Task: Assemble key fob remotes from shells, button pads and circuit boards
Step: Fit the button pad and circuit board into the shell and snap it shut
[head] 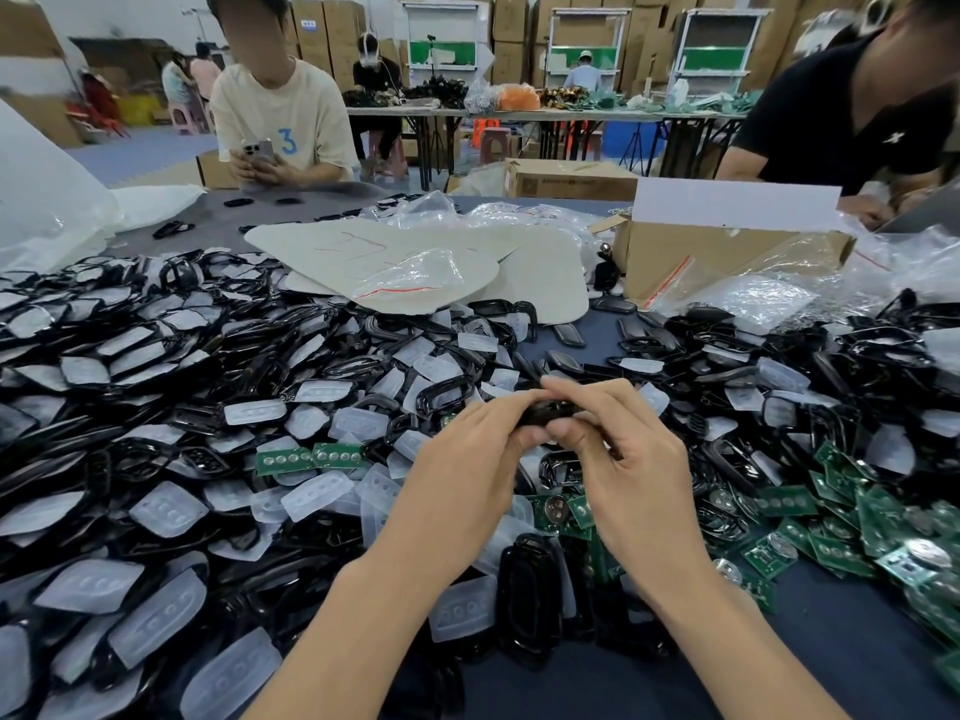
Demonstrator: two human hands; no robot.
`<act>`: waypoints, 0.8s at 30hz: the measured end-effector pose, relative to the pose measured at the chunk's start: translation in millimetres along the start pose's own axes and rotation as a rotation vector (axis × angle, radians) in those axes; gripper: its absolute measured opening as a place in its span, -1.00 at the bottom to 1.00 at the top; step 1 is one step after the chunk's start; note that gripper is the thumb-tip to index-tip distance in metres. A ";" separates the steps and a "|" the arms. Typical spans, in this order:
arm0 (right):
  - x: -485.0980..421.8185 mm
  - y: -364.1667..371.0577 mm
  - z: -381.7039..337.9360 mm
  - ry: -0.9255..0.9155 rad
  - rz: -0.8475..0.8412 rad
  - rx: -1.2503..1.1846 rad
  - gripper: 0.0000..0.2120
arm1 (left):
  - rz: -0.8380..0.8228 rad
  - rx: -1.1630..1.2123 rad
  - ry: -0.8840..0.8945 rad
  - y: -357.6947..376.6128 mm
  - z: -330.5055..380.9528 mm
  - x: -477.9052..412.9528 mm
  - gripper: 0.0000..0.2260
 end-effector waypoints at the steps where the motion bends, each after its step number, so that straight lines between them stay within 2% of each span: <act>1: -0.6 -0.6 1.6 0.039 0.004 -0.043 -0.56 | 0.024 0.052 -0.009 -1.4 0.0 0.0 -0.73; 3: -1.3 -0.2 5.8 0.124 0.009 -0.130 -0.56 | 0.063 0.147 -0.016 -4.2 -0.1 -0.5 -0.82; 6: 0.2 1.2 11.6 0.211 0.013 -0.215 -0.62 | 0.051 0.234 -0.041 -2.4 -3.5 -1.1 -0.85; 14: 2.2 3.3 19.7 0.286 -0.023 -0.162 -0.66 | -0.126 0.315 -0.148 6.9 -15.4 -1.6 -0.64; 20: 1.3 2.2 18.7 0.264 -0.035 -0.157 -0.63 | -0.141 0.363 -0.128 3.1 -13.2 -1.7 -0.82; 24: 1.6 2.9 24.0 0.320 -0.037 -0.190 -0.58 | -0.134 0.367 -0.151 1.4 -14.0 -2.0 -0.81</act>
Point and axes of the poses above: each hand's wrist, its own x-axis away from the middle knuckle, its own y-axis out of the palm, z = x × y, the point moved 6 cm from there along -x, towards the middle knuckle, and after that the axes turned 4 degrees about -z, right-handed, at the moved point
